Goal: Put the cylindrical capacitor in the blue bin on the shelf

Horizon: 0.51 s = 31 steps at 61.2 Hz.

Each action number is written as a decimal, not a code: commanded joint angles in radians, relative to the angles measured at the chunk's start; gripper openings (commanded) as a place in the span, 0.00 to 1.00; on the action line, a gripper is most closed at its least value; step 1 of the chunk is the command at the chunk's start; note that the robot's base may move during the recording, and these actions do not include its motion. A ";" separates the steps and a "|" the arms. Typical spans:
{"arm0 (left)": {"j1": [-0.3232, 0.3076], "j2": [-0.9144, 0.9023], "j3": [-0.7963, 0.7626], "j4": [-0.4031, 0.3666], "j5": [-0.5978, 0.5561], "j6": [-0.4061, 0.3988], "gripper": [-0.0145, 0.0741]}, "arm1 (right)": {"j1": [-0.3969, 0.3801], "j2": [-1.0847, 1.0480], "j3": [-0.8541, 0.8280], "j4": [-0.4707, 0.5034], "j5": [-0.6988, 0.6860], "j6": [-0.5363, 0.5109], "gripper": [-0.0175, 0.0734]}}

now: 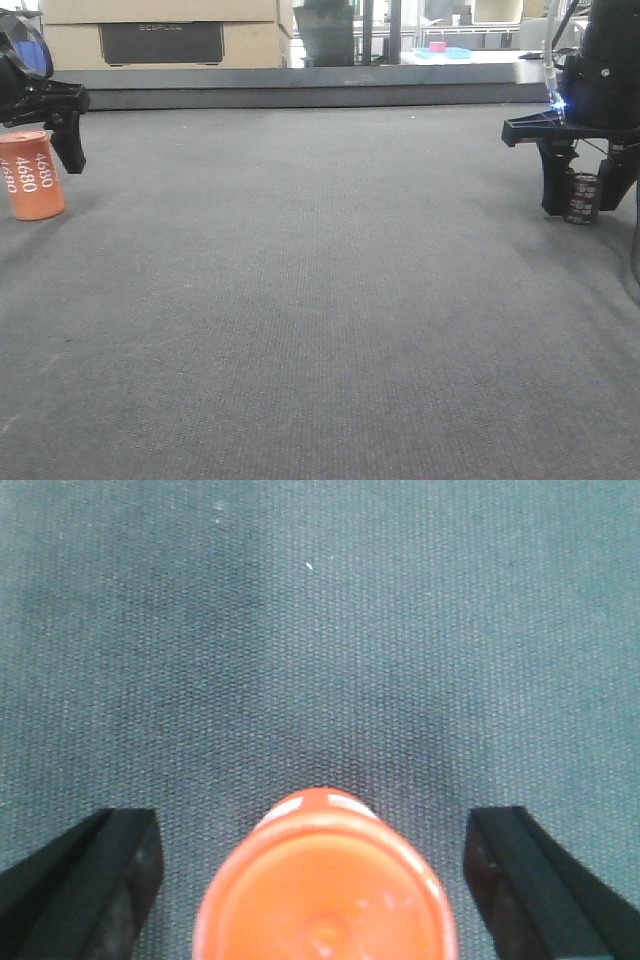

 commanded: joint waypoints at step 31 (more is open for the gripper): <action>0.002 -0.027 -0.068 0.002 0.076 -0.004 0.04 | -0.001 -0.086 -0.003 -0.002 -0.029 -0.004 0.01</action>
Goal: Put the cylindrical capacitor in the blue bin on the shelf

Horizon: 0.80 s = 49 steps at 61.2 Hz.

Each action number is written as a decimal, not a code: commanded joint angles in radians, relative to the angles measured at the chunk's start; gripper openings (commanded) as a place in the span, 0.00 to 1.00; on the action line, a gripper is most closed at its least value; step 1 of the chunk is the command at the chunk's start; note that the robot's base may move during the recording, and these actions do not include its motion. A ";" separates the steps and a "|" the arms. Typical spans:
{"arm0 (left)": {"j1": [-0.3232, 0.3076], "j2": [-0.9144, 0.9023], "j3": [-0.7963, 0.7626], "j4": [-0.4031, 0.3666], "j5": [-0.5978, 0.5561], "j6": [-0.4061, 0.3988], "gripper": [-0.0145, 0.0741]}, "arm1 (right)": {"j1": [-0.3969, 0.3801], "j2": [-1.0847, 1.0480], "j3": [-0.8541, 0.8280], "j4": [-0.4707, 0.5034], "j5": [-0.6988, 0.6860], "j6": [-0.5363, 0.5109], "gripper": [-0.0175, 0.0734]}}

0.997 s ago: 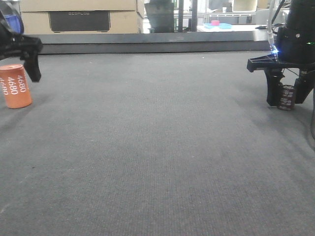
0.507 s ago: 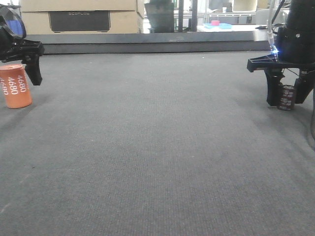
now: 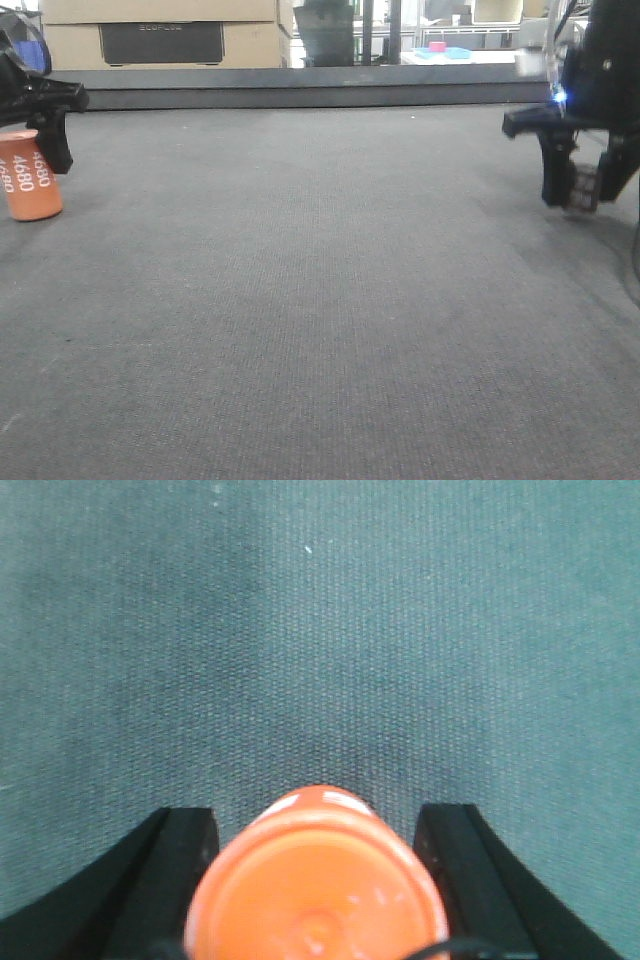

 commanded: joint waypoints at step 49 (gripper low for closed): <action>-0.010 -0.499 0.292 -0.082 -0.348 0.086 0.04 | -0.001 -0.446 0.313 -0.004 -0.502 -0.004 0.01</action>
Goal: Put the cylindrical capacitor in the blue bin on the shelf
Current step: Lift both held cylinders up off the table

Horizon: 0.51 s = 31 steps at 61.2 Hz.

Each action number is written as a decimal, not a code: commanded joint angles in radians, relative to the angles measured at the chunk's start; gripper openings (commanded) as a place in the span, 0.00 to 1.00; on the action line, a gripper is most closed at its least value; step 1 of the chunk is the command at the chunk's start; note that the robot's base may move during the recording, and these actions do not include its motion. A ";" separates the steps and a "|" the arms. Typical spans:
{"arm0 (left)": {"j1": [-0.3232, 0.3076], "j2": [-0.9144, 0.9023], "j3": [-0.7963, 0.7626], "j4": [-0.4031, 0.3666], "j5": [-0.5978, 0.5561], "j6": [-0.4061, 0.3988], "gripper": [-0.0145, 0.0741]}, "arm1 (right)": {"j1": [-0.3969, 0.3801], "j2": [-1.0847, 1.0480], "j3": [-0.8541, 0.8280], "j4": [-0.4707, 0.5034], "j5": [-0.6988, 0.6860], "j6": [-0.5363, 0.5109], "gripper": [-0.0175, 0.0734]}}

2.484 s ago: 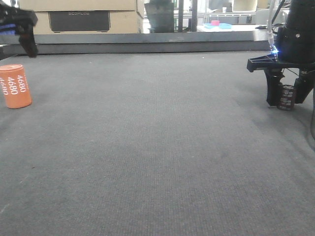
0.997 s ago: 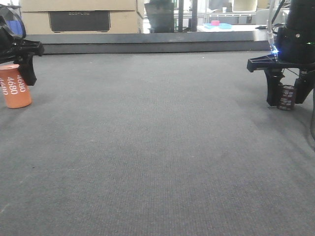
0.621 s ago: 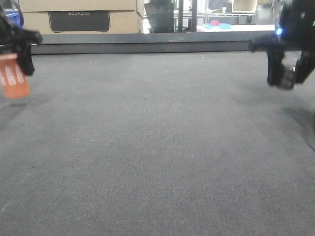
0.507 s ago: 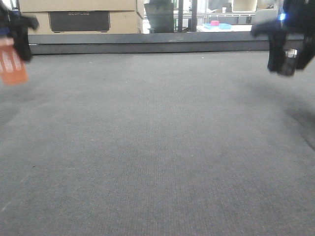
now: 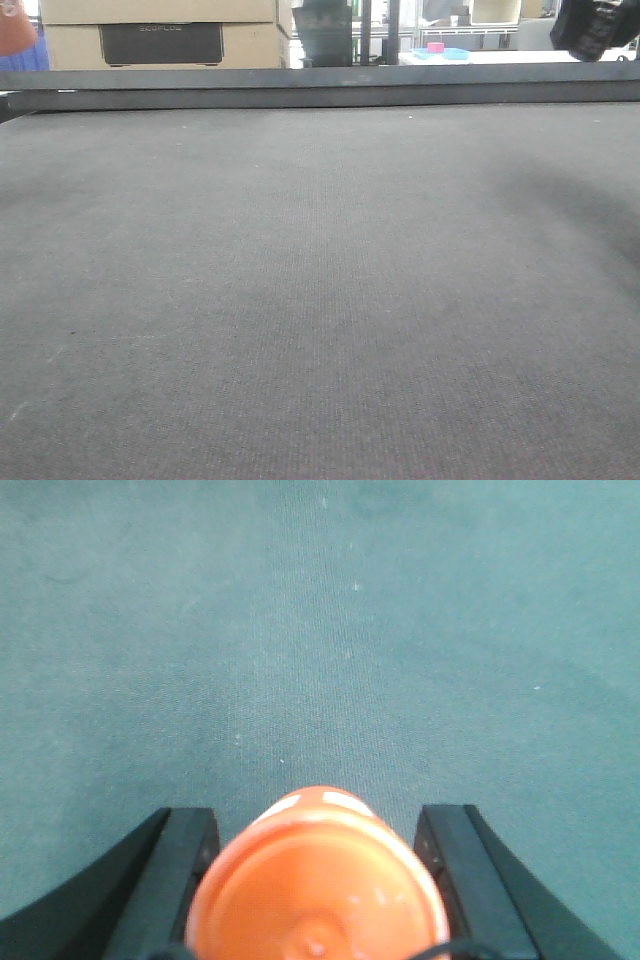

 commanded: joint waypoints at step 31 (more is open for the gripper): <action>-0.006 -0.555 0.619 -0.098 -0.437 0.003 0.04 | -0.001 -0.467 0.579 -0.004 -0.460 -0.004 0.01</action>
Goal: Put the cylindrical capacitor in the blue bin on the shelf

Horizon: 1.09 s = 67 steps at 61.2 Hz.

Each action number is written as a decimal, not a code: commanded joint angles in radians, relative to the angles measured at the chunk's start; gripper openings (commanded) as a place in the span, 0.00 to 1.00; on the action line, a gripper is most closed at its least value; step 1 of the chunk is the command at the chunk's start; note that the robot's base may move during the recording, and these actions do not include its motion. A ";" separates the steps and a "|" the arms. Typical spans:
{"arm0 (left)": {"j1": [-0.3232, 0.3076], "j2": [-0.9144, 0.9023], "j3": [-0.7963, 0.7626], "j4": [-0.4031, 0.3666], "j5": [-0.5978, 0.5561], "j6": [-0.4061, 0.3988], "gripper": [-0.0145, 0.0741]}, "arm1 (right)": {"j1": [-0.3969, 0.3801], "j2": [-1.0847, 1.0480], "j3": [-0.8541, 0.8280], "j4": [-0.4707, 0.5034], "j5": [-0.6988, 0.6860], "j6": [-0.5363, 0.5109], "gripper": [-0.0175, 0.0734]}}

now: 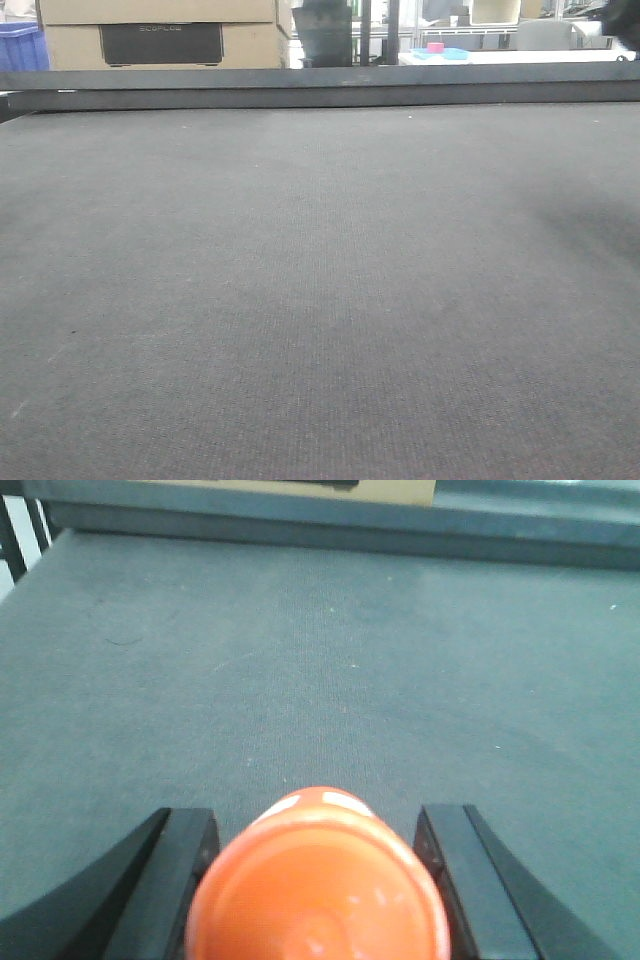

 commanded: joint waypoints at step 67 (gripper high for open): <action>-0.006 -0.753 0.208 -0.014 -0.034 0.003 0.04 | -0.001 -0.696 0.157 -0.004 -0.042 -0.004 0.01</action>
